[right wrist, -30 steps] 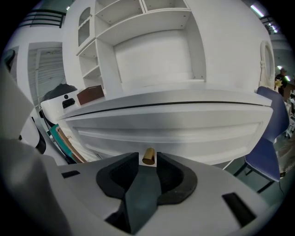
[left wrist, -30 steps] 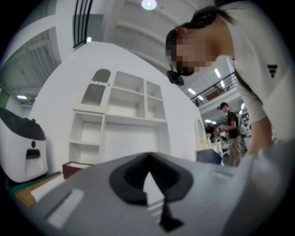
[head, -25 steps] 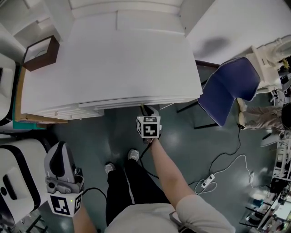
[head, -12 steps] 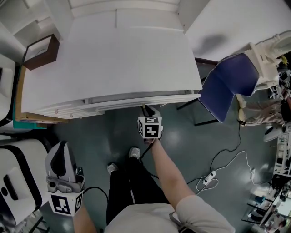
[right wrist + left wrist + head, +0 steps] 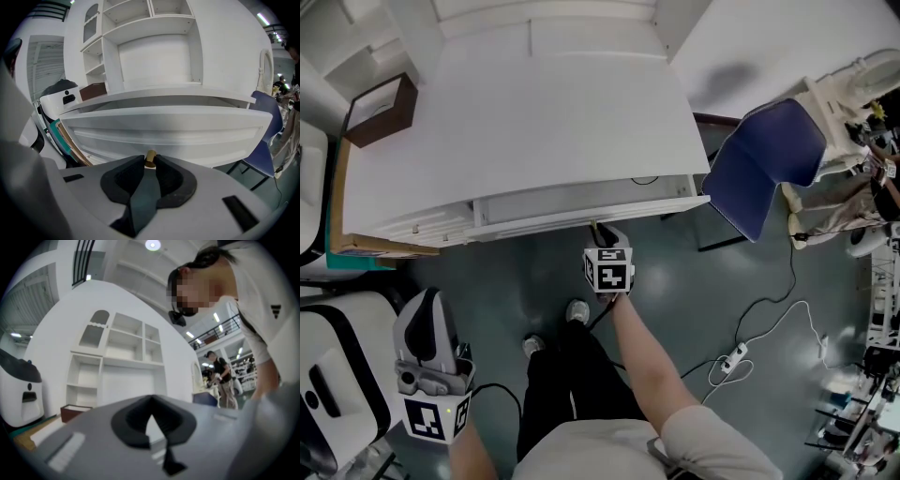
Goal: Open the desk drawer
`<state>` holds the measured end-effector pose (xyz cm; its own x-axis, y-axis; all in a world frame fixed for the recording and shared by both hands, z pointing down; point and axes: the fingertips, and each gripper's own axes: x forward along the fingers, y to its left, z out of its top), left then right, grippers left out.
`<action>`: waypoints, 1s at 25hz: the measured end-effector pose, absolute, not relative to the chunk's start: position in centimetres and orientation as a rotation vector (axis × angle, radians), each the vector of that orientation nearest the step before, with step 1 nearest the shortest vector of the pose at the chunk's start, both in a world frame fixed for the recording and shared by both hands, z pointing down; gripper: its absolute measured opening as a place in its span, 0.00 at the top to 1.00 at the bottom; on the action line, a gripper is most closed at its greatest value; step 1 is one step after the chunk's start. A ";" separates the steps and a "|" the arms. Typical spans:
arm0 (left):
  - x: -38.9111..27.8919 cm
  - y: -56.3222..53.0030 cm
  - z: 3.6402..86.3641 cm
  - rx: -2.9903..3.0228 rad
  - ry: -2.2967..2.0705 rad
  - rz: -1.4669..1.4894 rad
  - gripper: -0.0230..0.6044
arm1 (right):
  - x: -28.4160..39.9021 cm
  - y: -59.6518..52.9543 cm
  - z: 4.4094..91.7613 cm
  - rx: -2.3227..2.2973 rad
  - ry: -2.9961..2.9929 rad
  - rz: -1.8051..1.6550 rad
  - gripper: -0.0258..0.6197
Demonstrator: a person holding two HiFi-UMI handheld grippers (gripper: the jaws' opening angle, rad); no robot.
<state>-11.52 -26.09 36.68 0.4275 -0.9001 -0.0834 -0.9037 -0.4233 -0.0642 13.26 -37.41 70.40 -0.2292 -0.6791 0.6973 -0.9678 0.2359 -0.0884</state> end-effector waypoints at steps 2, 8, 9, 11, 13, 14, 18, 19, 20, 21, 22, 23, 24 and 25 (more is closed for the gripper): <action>-11.6 -25.9 36.7 -2.574 1.620 0.057 0.95 | 13.3 -36.8 70.4 1.507 -1.982 0.715 0.84; -11.8 -25.0 36.2 -2.580 1.593 0.066 0.95 | 13.5 -34.7 70.4 1.510 -1.977 0.715 0.84; -11.8 -24.9 36.2 -2.582 1.590 0.066 0.95 | 13.5 -34.4 70.5 1.511 -1.976 0.715 0.84; -11.9 -24.7 36.0 -2.585 1.582 0.065 0.95 | 13.6 -33.9 70.4 1.513 -1.974 0.715 0.84; -11.8 -24.4 35.9 -2.587 1.573 0.065 0.95 | 13.6 -33.3 70.3 1.516 -1.970 0.716 0.84; -11.8 -24.2 35.8 -2.588 1.568 0.066 0.95 | 13.7 -33.0 70.3 1.517 -1.968 0.717 0.84; -11.8 -23.7 35.5 -2.595 1.550 0.070 0.95 | 13.8 -31.8 70.3 1.519 -1.963 0.718 0.84; -11.8 -23.6 35.5 -2.596 1.546 0.072 0.95 | 13.8 -31.5 70.3 1.520 -1.963 0.719 0.84; -11.8 -23.5 35.4 -2.597 1.543 0.073 0.95 | 13.9 -31.3 70.3 1.522 -1.962 0.720 0.84; -11.8 -23.3 35.4 -2.597 1.539 0.073 0.95 | 13.9 -31.1 70.3 1.524 -1.961 0.722 0.84; -11.8 -23.2 35.4 -2.598 1.535 0.074 0.95 | 14.0 -30.9 70.3 1.526 -1.959 0.723 0.84; -11.8 -23.1 35.4 -2.600 1.532 0.074 0.95 | 14.0 -30.7 70.3 1.528 -1.959 0.724 0.84; -11.8 -23.0 35.4 -2.603 1.529 0.075 0.95 | 14.0 -30.5 70.2 1.530 -1.959 0.725 0.84; -11.8 -22.9 35.4 -2.605 1.526 0.077 0.95 | 14.0 -30.4 70.3 1.532 -1.958 0.726 0.84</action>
